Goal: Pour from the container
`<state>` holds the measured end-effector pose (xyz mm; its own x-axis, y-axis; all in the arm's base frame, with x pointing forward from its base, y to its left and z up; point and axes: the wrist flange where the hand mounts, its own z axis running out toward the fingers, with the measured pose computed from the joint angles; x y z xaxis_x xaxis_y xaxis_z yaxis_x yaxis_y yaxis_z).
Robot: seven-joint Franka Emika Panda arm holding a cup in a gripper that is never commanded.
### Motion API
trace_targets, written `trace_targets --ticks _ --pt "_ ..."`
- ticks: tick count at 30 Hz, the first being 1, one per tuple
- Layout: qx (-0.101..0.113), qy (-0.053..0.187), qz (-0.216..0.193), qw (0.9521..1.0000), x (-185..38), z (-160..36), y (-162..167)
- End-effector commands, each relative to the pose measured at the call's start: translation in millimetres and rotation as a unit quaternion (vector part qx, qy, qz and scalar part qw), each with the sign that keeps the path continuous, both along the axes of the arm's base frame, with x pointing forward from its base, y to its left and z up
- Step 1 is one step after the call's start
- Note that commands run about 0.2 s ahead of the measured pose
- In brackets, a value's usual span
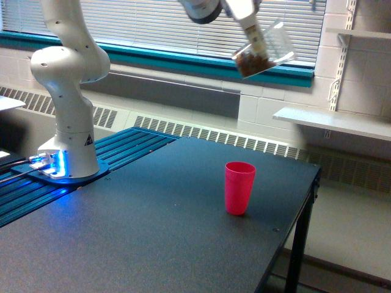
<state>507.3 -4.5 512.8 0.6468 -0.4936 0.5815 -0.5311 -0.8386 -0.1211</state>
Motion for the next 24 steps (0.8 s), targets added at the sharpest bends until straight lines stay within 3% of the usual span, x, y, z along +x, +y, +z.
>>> trace_targets --ticks 1,12,24 --pt "0.014 0.011 -0.027 0.9995 -21.1 -24.1 -2.9" --pt "0.018 0.048 -0.034 0.9981 -47.9 -65.9 1.4" --pt "0.024 0.079 -0.036 0.9959 -62.2 -99.3 10.5"
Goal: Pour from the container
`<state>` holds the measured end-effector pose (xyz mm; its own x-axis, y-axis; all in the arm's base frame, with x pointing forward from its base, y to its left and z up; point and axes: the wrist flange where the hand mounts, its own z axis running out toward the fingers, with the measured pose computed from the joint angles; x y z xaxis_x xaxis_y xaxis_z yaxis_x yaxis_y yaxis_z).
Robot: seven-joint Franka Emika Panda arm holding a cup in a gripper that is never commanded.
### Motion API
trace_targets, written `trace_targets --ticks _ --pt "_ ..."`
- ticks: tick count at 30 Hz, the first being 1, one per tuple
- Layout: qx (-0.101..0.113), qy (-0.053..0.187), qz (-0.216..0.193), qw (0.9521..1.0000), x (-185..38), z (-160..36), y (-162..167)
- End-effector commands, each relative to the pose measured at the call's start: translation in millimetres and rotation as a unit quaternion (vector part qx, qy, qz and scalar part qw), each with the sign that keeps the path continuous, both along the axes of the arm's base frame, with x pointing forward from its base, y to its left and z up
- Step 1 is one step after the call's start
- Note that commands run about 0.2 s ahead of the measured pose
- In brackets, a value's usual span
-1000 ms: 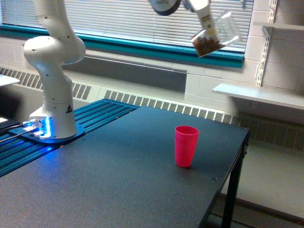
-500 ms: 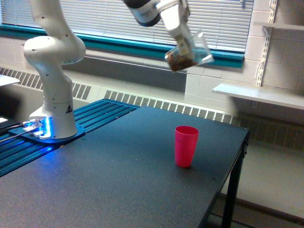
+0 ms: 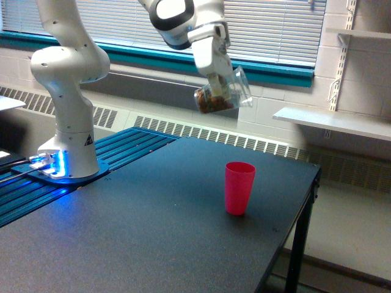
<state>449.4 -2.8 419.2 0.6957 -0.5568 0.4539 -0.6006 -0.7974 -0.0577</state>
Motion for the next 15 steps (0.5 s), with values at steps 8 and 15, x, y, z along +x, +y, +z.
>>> trace_targets --ticks 8,15 --pt "0.010 0.024 0.004 0.9997 -7.0 -28.0 18.2" --pt "0.008 0.055 0.017 0.9983 -6.3 -50.7 29.8"
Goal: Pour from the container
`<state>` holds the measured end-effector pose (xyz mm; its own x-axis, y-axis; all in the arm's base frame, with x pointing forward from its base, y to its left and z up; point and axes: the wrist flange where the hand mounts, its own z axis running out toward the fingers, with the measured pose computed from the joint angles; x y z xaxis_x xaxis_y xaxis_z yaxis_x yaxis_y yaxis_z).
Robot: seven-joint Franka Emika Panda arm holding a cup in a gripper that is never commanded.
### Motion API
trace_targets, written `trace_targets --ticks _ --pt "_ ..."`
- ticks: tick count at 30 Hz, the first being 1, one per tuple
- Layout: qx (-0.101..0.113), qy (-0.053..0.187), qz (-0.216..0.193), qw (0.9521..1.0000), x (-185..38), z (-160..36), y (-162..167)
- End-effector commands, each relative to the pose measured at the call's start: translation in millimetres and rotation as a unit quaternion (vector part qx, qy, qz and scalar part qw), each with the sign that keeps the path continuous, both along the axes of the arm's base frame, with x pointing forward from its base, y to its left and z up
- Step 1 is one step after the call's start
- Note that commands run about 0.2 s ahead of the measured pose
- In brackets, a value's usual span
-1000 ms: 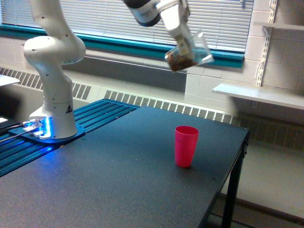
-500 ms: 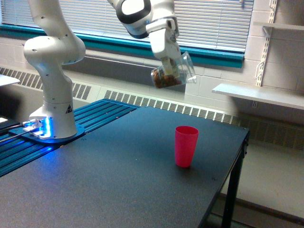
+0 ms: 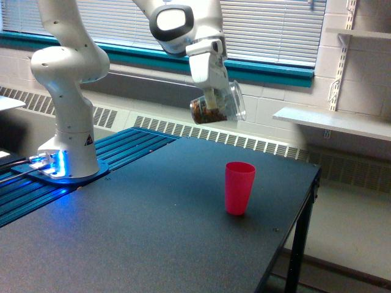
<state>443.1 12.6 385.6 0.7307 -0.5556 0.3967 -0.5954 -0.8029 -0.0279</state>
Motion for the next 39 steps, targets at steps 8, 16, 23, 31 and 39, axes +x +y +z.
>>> trace_targets --ticks 8,16,23,31,39 --pt "-0.002 0.048 0.023 0.9986 4.3 -37.8 22.8" --pt "-0.010 0.073 0.036 0.9966 10.6 -53.2 30.3" --pt "-0.020 0.088 0.035 0.9953 17.3 -61.3 27.7" --pt "-0.034 0.121 0.041 0.9913 21.0 -73.9 27.3" --pt "-0.051 0.143 0.048 0.9872 28.6 -80.0 26.0"
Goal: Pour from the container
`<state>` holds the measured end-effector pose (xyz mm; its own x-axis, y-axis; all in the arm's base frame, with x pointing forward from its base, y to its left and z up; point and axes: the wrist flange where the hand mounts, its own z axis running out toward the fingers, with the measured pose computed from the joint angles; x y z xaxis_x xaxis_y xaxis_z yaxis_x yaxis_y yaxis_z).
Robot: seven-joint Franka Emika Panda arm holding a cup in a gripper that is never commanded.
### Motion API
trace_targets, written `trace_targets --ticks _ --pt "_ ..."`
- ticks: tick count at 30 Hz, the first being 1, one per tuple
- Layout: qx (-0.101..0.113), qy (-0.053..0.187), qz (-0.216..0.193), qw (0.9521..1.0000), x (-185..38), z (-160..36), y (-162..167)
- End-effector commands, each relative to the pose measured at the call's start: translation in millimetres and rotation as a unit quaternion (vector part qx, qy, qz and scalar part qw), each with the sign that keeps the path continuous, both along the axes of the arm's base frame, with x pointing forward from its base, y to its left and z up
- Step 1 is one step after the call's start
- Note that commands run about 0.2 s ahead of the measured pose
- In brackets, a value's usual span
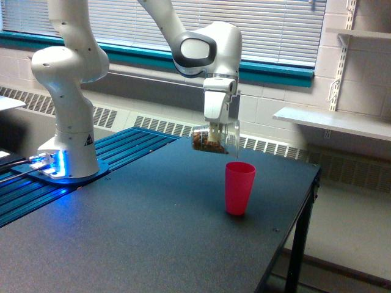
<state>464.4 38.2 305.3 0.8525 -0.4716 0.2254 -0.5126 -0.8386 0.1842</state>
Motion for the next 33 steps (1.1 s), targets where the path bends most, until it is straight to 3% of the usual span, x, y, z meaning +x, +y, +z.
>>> trace_targets --ticks 1,16,33 --pt "-0.014 0.012 0.013 0.9997 8.6 0.1 0.3" --pt "-0.020 0.030 0.024 0.9990 23.0 -7.7 8.2" --pt "-0.037 0.055 0.025 0.9975 21.1 -12.3 8.9"
